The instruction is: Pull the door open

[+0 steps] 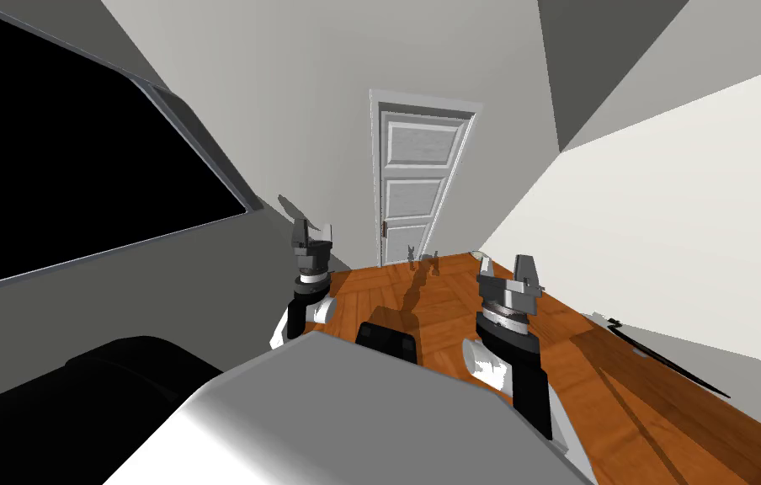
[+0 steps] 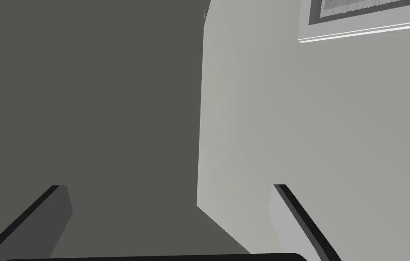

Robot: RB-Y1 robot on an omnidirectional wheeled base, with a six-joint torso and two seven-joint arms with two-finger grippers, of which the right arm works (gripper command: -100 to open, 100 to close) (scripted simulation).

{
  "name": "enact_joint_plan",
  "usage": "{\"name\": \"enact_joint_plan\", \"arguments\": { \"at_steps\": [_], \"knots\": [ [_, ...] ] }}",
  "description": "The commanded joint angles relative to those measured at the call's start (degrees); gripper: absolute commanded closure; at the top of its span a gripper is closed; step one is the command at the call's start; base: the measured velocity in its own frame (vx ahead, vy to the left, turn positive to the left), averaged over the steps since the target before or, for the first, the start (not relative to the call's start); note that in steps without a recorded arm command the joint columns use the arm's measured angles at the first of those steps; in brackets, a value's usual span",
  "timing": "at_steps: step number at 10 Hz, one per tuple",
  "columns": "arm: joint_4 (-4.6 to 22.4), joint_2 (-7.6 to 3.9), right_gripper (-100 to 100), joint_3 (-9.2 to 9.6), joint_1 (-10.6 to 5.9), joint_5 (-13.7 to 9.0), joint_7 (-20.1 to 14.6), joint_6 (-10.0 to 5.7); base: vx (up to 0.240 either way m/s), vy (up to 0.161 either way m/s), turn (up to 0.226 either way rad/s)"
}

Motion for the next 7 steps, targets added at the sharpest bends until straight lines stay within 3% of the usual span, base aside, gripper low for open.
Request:
{"name": "enact_joint_plan", "arguments": {
  "at_steps": [1, 7],
  "knots": [
    [2.18, -0.51, -100, 0.51, -0.79, -1.54, -1.52, -0.55, 0.058, 0.006, 0.122],
    [8.87, -1.86, -100, 2.06, -3.22, -6.29, -6.21, -2.24, 0.097, 0.013, 0.127]
  ]
}}
